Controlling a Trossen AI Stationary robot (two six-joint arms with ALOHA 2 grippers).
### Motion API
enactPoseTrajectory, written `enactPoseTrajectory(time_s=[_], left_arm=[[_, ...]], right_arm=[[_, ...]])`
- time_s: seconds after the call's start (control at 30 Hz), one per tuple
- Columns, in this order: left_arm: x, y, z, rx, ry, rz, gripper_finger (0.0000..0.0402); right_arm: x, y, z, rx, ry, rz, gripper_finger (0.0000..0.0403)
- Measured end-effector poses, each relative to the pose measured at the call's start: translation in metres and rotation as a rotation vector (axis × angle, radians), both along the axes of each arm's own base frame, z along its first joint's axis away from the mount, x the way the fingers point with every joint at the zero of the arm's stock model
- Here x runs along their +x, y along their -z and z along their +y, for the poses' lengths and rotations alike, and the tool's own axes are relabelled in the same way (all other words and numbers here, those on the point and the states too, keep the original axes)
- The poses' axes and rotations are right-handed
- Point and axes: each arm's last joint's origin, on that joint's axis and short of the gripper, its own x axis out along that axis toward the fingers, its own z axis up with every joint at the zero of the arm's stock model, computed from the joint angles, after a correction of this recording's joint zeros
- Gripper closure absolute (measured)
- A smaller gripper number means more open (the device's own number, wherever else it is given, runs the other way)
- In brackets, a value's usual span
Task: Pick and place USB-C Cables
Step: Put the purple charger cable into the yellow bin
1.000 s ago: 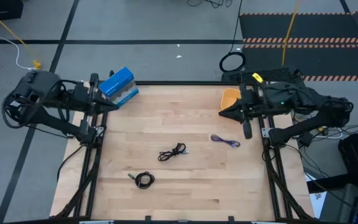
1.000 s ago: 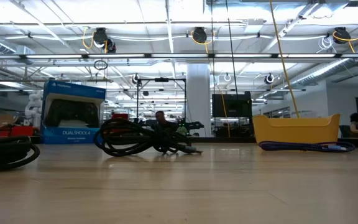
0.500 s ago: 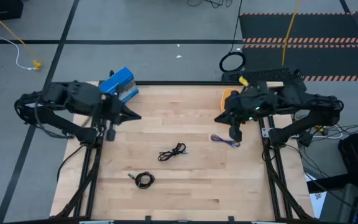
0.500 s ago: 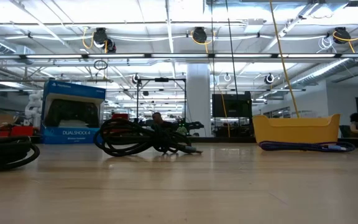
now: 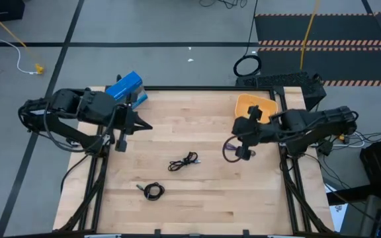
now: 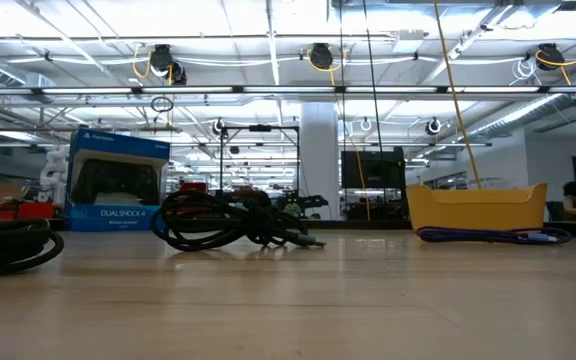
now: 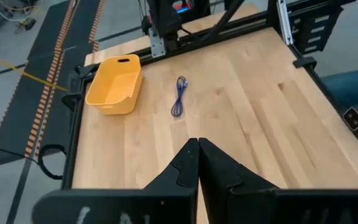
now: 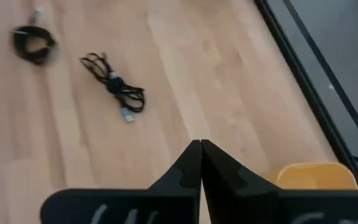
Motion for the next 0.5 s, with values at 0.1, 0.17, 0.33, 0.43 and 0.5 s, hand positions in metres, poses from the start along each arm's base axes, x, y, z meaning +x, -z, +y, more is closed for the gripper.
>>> enactPoseTrajectory(time_s=[0.1, 0.17, 0.33, 0.43, 0.5], left_arm=[[0.003, 0.001, 0.0, 0.01, 0.006, 0.008, 0.0394], [0.006, 0.003, -0.001, 0.01, 0.006, 0.016, 0.0394], [0.009, 0.005, -0.002, -0.017, 0.002, 0.033, 0.0394], [0.01, 0.006, -0.003, -0.06, -0.009, 0.042, 0.0394], [0.014, 0.008, -0.003, -0.088, -0.03, 0.057, 0.0394]], right_arm=[[0.001, 0.018, 0.004, 0.014, 0.029, 0.037, 0.0403], [0.0, 0.032, 0.01, 0.015, 0.029, 0.074, 0.0403], [0.001, 0.069, 0.018, -0.001, 0.01, 0.141, 0.0403], [0.001, 0.075, 0.019, 0.011, -0.037, 0.174, 0.0403], [0.001, 0.076, 0.019, 0.002, -0.031, 0.17, 0.0403]])
